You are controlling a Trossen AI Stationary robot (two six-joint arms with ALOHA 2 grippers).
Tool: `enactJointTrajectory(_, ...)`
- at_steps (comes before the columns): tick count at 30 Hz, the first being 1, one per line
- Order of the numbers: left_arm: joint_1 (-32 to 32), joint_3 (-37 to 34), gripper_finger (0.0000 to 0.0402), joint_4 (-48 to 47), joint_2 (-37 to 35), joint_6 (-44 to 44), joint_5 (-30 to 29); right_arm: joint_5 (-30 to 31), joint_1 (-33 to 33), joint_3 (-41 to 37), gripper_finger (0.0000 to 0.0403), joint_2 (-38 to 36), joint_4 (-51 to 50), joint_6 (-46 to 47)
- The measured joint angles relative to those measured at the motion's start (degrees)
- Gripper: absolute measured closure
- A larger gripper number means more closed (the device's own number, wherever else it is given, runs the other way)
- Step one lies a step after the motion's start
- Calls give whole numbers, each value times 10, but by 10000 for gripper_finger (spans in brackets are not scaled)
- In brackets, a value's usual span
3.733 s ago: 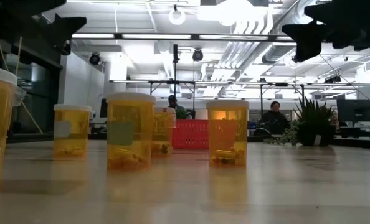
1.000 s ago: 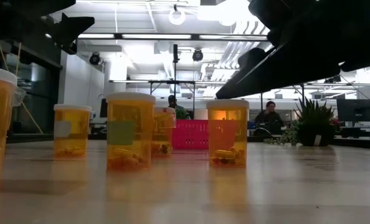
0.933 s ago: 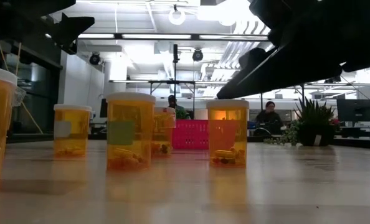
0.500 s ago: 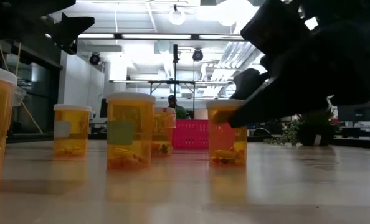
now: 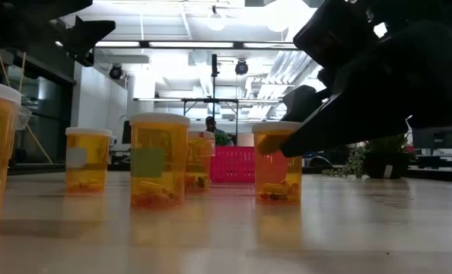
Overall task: Pick and place pill bottles into a basket
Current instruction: Put the orange pill bottle into the red bin
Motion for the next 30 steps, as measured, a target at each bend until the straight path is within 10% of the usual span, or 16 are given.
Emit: enactJointTrajectory(30,0,0,124,0,0,0,0,-5,-2,0,94,0,-4,13)
